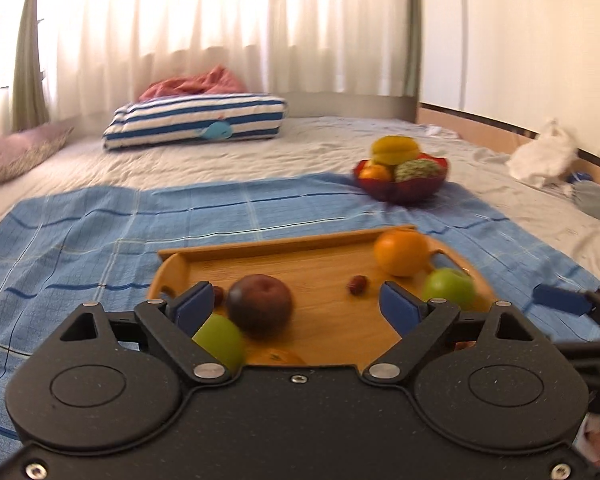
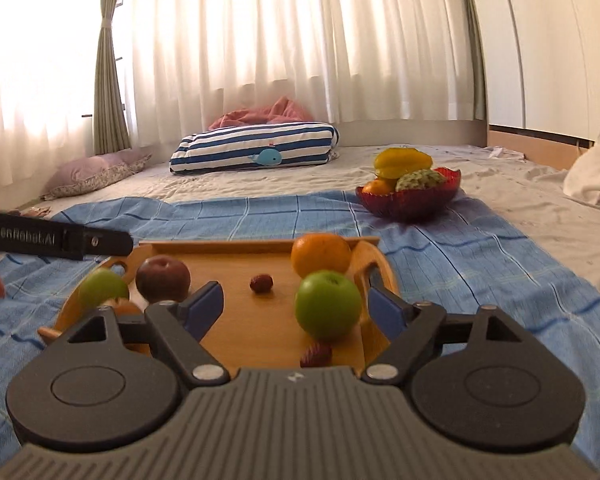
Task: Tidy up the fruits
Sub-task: 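Move the left tool to another red date while the right tool reaches the red tomato, then close the left tool on the date while the right tool grasps the tomato, then lift and carry the date and tomato over the tray with both tools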
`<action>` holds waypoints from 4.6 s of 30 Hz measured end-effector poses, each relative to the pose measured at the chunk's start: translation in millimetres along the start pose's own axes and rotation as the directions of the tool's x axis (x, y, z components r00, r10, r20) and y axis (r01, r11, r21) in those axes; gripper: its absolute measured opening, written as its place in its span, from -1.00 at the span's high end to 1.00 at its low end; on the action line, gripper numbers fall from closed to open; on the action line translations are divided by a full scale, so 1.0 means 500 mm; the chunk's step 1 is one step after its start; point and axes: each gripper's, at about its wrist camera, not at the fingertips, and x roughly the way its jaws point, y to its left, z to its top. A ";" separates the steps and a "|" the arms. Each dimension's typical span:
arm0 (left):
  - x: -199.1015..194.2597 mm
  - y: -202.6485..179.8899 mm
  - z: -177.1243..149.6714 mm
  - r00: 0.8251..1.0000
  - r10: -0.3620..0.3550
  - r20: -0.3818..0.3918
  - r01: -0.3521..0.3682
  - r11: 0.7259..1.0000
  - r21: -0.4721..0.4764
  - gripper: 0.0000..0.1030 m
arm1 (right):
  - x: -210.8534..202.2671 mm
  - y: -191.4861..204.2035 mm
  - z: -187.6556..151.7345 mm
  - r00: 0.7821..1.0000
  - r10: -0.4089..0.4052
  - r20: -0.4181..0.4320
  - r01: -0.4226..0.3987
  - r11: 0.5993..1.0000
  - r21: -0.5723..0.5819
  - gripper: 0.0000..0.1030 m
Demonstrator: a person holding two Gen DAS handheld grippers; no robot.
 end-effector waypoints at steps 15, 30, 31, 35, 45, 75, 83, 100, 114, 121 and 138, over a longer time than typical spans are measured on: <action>-0.018 -0.126 -0.068 0.995 -0.084 -0.056 0.089 0.992 0.087 -0.78 | -0.089 -0.016 -0.094 0.997 -0.083 0.008 0.083 0.993 -0.089 -0.78; 0.028 -0.192 -0.118 0.981 -0.129 -0.145 0.151 0.977 0.149 -0.65 | -0.085 -0.045 -0.148 0.992 -0.103 -0.071 0.099 0.993 -0.057 -0.77; 0.029 -0.195 -0.119 0.979 -0.138 -0.148 0.160 0.976 0.148 -0.60 | -0.084 -0.047 -0.149 0.992 -0.104 -0.074 0.100 0.993 -0.054 -0.76; 0.038 -0.207 -0.123 0.976 -0.146 -0.162 0.172 0.972 0.159 -0.42 | -0.074 -0.048 -0.146 0.991 -0.098 -0.092 0.094 0.994 -0.052 -0.69; 0.055 -0.216 -0.127 0.967 -0.164 -0.193 0.193 0.970 0.144 -0.17 | -0.025 -0.066 -0.134 0.982 -0.058 -0.180 0.059 0.998 0.001 -0.36; 0.118 -0.301 -0.155 0.968 -0.123 -0.217 0.150 0.982 0.113 0.45 | -0.074 -0.112 -0.146 0.967 -0.225 -0.116 0.228 0.973 0.014 -0.22; 0.094 -0.293 -0.147 0.977 -0.113 -0.180 0.136 0.983 0.122 0.46 | -0.073 -0.104 -0.140 0.969 -0.223 -0.111 0.225 0.974 0.010 -0.22; 0.052 -0.193 -0.104 0.993 -0.027 -0.111 0.035 0.997 0.073 0.46 | -0.060 -0.053 -0.091 0.991 -0.120 -0.065 0.121 0.993 -0.001 -0.22; 0.098 -0.035 0.003 0.995 0.061 -0.082 -0.064 0.997 -0.034 0.46 | 0.056 0.003 0.031 0.997 0.050 -0.062 -0.051 0.998 -0.029 -0.22; 0.144 0.028 0.040 0.990 0.102 -0.099 -0.110 0.991 -0.072 0.46 | 0.129 0.035 0.069 0.992 0.080 -0.099 -0.085 0.995 -0.044 -0.22; 0.235 0.127 0.069 0.983 0.072 -0.170 -0.096 0.986 -0.139 0.46 | 0.184 0.066 0.050 0.980 0.092 -0.174 -0.105 0.992 -0.064 -0.22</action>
